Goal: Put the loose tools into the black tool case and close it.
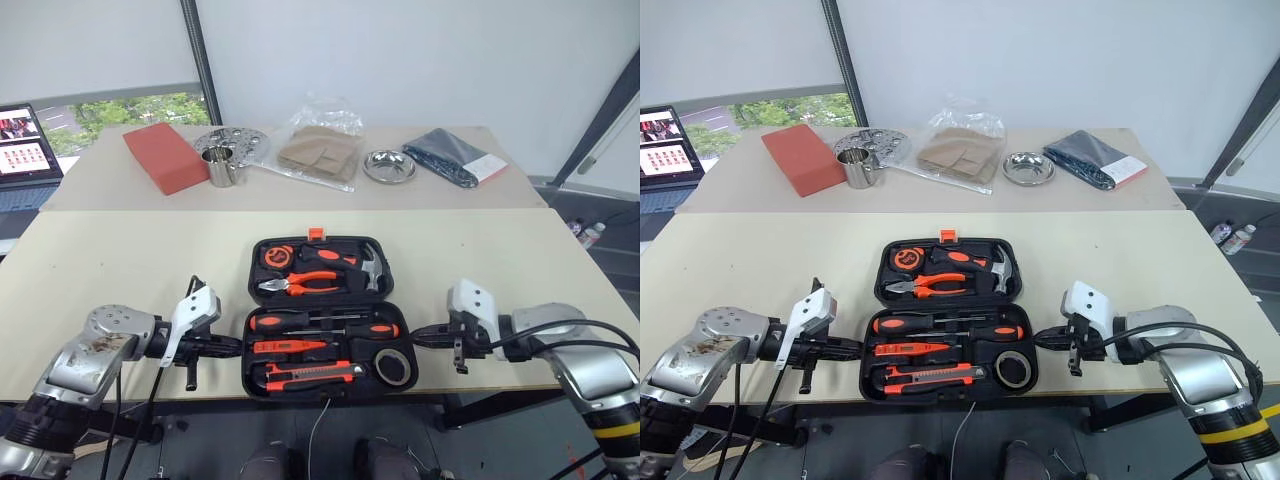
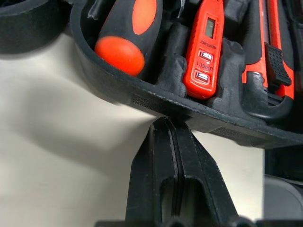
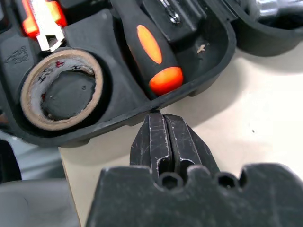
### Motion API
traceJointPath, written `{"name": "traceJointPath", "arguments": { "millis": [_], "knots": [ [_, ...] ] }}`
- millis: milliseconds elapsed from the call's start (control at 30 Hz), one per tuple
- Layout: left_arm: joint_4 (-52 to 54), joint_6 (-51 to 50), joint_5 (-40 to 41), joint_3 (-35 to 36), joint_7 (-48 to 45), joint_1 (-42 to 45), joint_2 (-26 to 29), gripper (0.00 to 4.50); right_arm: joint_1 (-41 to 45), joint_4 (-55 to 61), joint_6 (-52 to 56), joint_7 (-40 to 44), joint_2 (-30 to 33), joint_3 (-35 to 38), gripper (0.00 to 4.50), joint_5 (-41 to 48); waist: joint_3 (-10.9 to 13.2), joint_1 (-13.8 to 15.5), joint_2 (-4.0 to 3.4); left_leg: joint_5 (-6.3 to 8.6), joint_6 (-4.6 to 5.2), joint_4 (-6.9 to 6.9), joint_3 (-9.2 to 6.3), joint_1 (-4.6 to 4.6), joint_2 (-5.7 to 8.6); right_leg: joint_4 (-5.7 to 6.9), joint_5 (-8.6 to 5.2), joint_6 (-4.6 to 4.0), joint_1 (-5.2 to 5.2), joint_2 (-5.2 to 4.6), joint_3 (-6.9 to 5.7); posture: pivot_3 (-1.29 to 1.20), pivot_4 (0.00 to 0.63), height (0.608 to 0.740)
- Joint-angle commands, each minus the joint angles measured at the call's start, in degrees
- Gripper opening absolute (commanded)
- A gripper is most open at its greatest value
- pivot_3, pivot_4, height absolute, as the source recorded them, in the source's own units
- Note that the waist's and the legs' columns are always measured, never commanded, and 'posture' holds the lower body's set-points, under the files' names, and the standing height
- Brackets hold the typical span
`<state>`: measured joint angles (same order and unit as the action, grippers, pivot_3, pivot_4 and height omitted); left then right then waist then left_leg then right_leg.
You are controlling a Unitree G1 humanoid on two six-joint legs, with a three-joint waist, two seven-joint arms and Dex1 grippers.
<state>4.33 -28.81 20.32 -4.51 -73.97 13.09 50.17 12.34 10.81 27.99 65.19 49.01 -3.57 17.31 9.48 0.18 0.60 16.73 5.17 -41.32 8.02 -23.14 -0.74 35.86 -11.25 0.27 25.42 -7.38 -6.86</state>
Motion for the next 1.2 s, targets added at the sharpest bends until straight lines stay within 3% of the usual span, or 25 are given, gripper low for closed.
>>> {"name": "traceJointPath", "arguments": {
  "millis": [33, 167, 267, 300, 467, 700, 733, 833, 1000, 1133, 1200],
  "knots": [
    [-2.2, 0.5, -0.6, 2.2, 1.6, 0.9, 1.0, 0.04, -1.0, 0.7, 1.8, -2.0, 1.6, 4.9, 0.00, 1.4, 0.0, 0.1, 0.00, 0.00, 0.00, 0.00, 0.00, 0.00, 0.00, 0.00, 0.00, 0.00, 0.00, 0.00, 0.00, 0.00, 0.150, 0.734],
    [-14.0, -8.8, 0.9, 5.4, 5.7, 9.7, 1.1, 1.14, 4.6, -3.4, 11.4, -6.8, 0.3, 10.8, 1.16, 5.9, 0.0, 0.5, 0.00, -0.02, -0.02, -0.02, -0.01, 0.04, 0.00, 0.02, 0.01, -0.02, -0.06, 0.06, -0.06, 0.00, 0.150, 0.734],
    [-19.4, -22.1, 5.0, 8.5, 11.1, 19.2, -2.8, 2.01, 13.7, -7.4, 21.5, -12.5, -4.7, 14.2, 1.99, 11.5, 0.0, 0.4, 0.06, -0.16, -0.21, -0.02, -0.04, 0.04, -0.02, 0.02, 0.04, 0.09, -0.03, 0.01, -0.05, 0.00, 0.150, 0.734],
    [-20.7, -27.0, 6.0, 9.3, 13.1, 22.2, -4.3, 2.50, 17.0, -8.7, 25.3, -14.3, -6.3, 15.2, 2.47, 13.4, 0.1, 0.4, 0.08, -0.21, -0.24, -0.01, -0.06, 0.05, -0.02, 0.03, 0.08, 0.10, -0.04, 0.03, -0.05, 0.00, 0.150, 0.734],
    [-27.0, -38.8, 7.5, 12.8, 22.8, 32.1, -11.7, 4.13, 25.6, -12.8, 32.3, -19.5, -11.1, 9.5, 4.13, 11.6, 0.0, 0.4, 0.11, -0.38, -0.11, -0.02, -0.10, 0.05, 0.03, 0.21, 0.42, -0.27, -0.08, 0.14, -0.05, 0.00, 0.150, 0.734],
    [-31.0, -40.7, 5.7, 9.2, 26.6, 35.4, -16.2, 4.13, 30.9, -23.3, 30.3, -24.4, -16.2, 3.2, 4.13, 6.0, 0.0, -0.5, 0.14, -0.39, -0.10, 0.39, 0.01, -0.16, 0.32, 0.18, 0.30, -0.07, 0.10, 0.34, -0.11, 0.00, 0.150, 0.734],
    [-31.1, -40.7, 5.6, 8.7, 26.6, 35.3, -16.5, 3.87, 30.9, -24.0, 28.5, -24.2, -16.2, 1.4, 4.14, 4.4, 0.0, -0.5, 0.14, -0.39, -0.11, 0.41, 0.01, -0.16, 0.34, 0.17, 0.28, -0.05, 0.10, 0.33, -0.11, 0.00, 0.150, 0.734],
    [-30.7, -40.5, 5.4, 7.0, 26.1, 34.3, -16.5, 3.04, 32.0, -26.9, 27.0, -26.2, -18.2, 0.6, 3.44, 2.5, 0.0, -0.9, 0.14, -0.39, -0.13, 0.47, -0.01, -0.04, 0.35, 0.12, 0.23, 0.03, -0.01, 0.32, -0.13, 0.00, 0.150, 0.734],
    [-29.7, -39.8, 5.4, 7.2, 25.9, 32.7, -16.6, 1.34, 33.3, -28.0, 28.0, -27.9, -21.1, 2.1, 1.63, 2.8, 0.0, -1.5, 0.15, -0.43, -0.26, 0.44, 0.02, 0.38, 0.35, 0.01, 0.23, 0.04, -0.33, 0.24, 0.03, 0.00, 0.150, 0.734],
    [-26.3, -38.8, 5.4, 5.8, 24.9, 30.6, -16.4, 0.81, 33.4, -28.0, 28.0, -29.0, -22.3, 3.8, 0.27, 3.4, 0.0, -1.5, 0.14, -0.26, -0.76, 0.43, 0.03, 0.53, 0.35, 0.23, 0.30, -0.08, -0.32, 0.03, 0.09, 0.00, 0.150, 0.734],
    [-24.4, -38.4, 5.5, 5.5, 24.9, 29.5, -16.8, 0.74, 33.6, -27.7, 27.8, -29.5, -22.6, 4.3, 0.00, 3.3, 0.0, -1.4, 0.14, -0.27, -0.79, 0.45, 0.03, 0.61, 0.35, 0.27, 0.31, -0.10, -0.35, -0.01, 0.11, 0.00, 0.150, 0.734]
  ]
}}
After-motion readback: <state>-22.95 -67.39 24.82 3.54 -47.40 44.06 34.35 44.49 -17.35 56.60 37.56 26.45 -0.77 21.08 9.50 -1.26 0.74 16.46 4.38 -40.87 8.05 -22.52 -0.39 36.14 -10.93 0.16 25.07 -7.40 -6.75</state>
